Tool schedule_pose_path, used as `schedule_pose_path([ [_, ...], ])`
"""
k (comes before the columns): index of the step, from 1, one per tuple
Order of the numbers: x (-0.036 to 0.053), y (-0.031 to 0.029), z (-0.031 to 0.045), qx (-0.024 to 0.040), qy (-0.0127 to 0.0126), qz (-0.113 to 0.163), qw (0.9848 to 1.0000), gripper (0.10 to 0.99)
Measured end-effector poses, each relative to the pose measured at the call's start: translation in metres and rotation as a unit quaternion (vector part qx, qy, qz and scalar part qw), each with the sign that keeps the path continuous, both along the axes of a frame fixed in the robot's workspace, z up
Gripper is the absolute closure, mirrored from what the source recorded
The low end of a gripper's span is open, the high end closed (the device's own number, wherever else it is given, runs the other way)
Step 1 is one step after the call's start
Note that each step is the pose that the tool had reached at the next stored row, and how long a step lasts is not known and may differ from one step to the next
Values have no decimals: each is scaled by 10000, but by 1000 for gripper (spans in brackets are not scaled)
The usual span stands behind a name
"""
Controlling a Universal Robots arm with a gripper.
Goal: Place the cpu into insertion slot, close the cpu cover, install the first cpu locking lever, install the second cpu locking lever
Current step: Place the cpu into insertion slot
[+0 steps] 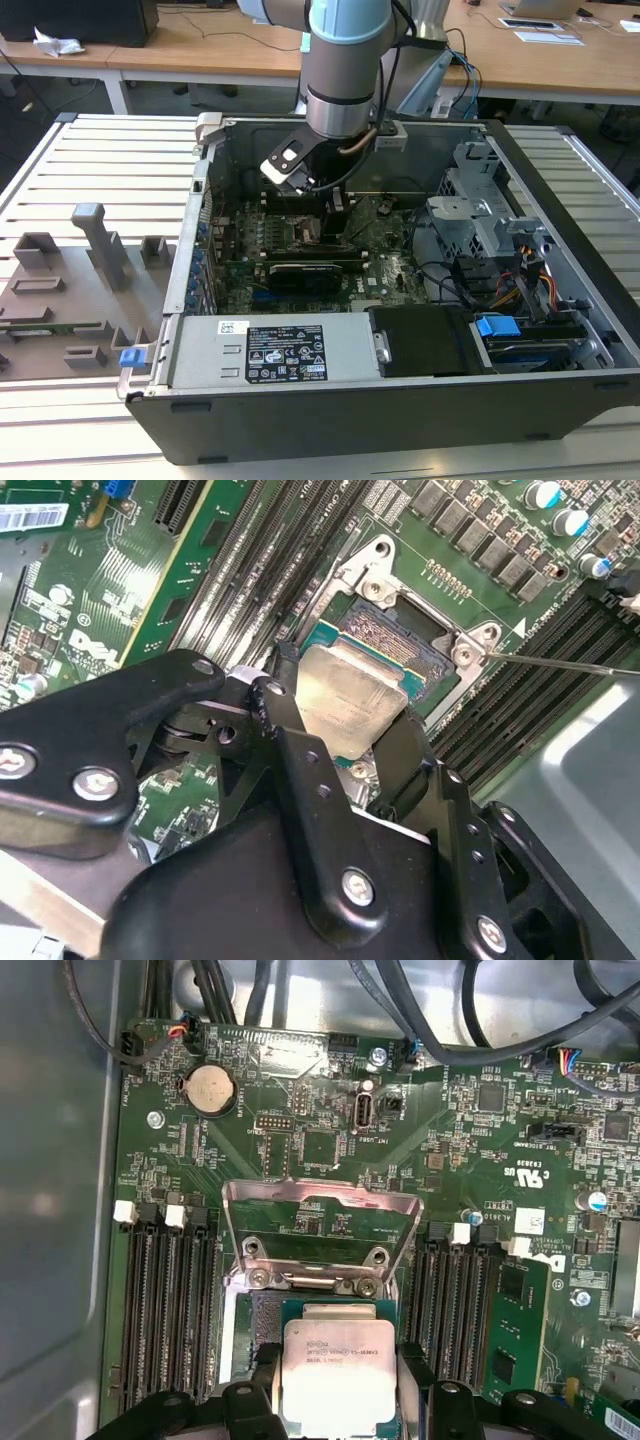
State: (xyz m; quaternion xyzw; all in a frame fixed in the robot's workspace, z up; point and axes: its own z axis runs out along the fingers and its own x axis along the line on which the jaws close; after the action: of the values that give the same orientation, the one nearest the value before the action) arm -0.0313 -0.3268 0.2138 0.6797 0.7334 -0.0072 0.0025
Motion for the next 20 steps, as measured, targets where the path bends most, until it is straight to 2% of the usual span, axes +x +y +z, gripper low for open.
schedule_pose_path([
  [7, 0, 14, -53, 0, 0, -35, 10000, 545],
  [12, -5, 62, -56, 0, 0, -88, 10000, 545],
  [16, -38, 74, -67, 0, 0, -256, 9997, 545],
  [20, -40, 95, -101, 0, 0, -264, 9997, 545],
])
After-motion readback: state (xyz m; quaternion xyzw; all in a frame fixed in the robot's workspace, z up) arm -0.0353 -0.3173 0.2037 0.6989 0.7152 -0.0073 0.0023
